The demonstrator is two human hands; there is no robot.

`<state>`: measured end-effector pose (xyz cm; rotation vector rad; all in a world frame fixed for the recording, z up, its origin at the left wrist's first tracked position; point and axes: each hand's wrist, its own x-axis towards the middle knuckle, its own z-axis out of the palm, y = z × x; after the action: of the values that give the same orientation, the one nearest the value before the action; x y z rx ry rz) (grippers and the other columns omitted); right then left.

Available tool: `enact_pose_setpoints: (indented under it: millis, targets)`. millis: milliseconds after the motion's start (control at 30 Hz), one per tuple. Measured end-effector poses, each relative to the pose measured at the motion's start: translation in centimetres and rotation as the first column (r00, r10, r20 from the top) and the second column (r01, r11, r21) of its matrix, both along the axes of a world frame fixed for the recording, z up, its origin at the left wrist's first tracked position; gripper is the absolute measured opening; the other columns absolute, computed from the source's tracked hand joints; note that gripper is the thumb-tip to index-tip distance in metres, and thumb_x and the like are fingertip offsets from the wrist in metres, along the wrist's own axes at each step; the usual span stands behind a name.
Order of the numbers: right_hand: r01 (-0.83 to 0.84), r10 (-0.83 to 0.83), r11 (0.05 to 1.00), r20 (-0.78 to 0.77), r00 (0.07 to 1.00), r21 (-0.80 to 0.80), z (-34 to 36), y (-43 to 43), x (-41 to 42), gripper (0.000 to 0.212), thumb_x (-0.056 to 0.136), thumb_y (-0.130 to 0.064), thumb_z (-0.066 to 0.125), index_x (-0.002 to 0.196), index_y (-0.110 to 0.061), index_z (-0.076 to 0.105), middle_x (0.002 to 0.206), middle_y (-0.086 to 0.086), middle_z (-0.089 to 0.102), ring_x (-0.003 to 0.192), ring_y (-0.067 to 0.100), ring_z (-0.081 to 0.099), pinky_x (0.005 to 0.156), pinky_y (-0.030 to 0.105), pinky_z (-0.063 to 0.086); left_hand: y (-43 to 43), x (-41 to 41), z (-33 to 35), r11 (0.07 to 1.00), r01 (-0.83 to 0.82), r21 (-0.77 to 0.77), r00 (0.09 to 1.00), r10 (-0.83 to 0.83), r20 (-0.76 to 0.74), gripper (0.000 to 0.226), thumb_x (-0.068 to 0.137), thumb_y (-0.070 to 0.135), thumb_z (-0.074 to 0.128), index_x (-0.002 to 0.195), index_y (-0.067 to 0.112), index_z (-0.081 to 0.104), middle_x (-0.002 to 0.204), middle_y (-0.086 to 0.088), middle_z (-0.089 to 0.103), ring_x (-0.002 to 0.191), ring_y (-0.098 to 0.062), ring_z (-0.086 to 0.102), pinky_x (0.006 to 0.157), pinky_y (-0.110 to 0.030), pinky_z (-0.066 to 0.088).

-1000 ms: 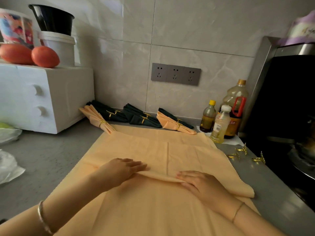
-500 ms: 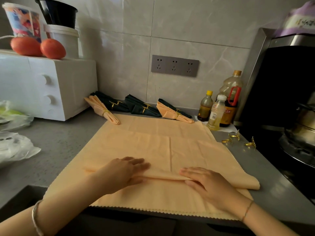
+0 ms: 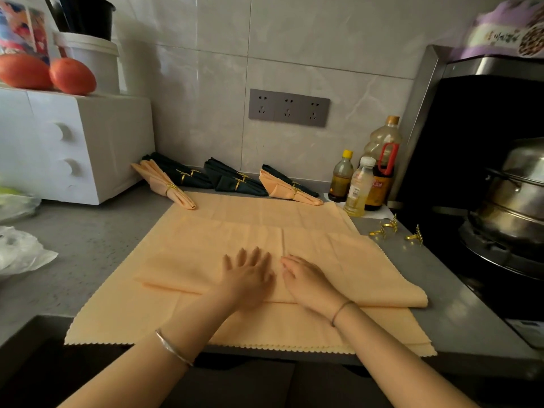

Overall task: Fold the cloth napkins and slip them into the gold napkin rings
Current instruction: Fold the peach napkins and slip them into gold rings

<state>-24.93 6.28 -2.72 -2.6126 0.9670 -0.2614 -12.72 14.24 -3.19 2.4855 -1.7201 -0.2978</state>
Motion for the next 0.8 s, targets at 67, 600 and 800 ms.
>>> enact_pose_setpoints:
  millis: [67, 600, 800]
  targets:
    - [0.036, -0.036, 0.999, -0.021, 0.999, -0.002, -0.4, 0.0, 1.6, 0.045, 0.101, -0.021, 0.027, 0.146, -0.019, 0.030, 0.156, -0.002, 0.020, 0.144, 0.011, 0.014, 0.117, 0.030, 0.009, 0.0, -0.3, -0.6, 1.000, -0.008, -0.011, 0.999, 0.008, 0.035, 0.056, 0.102, 0.044, 0.010, 0.153, 0.025, -0.005, 0.160, 0.000, -0.009, 0.147, -0.025, -0.009, 0.116, -0.051, -0.005]
    - [0.114, -0.135, 0.987, -0.191, 0.972, -0.116, -1.5, -3.5, -3.9, 0.053, 0.097, -0.054, 0.015, 0.148, -0.043, 0.008, 0.159, -0.009, 0.001, 0.146, 0.015, 0.000, 0.118, 0.043, 0.002, 1.1, 3.5, -1.2, 0.985, -0.162, -0.051, 0.985, 0.165, 0.057, 0.069, 0.097, 0.058, 0.013, 0.153, 0.021, 0.000, 0.161, 0.001, -0.004, 0.147, -0.029, -0.007, 0.115, -0.058, -0.004]
    - [0.172, -0.192, 0.978, -0.184, 0.964, -0.119, -1.1, -5.8, -8.5, 0.053, 0.098, -0.053, 0.015, 0.149, -0.039, 0.008, 0.159, -0.009, 0.000, 0.146, 0.013, -0.001, 0.117, 0.035, 0.001, 2.6, 6.9, -1.1, 0.968, -0.247, -0.044, 0.965, 0.250, 0.079, 0.075, 0.093, 0.066, 0.013, 0.153, 0.024, 0.002, 0.161, 0.002, -0.001, 0.147, -0.029, -0.003, 0.114, -0.058, -0.002]
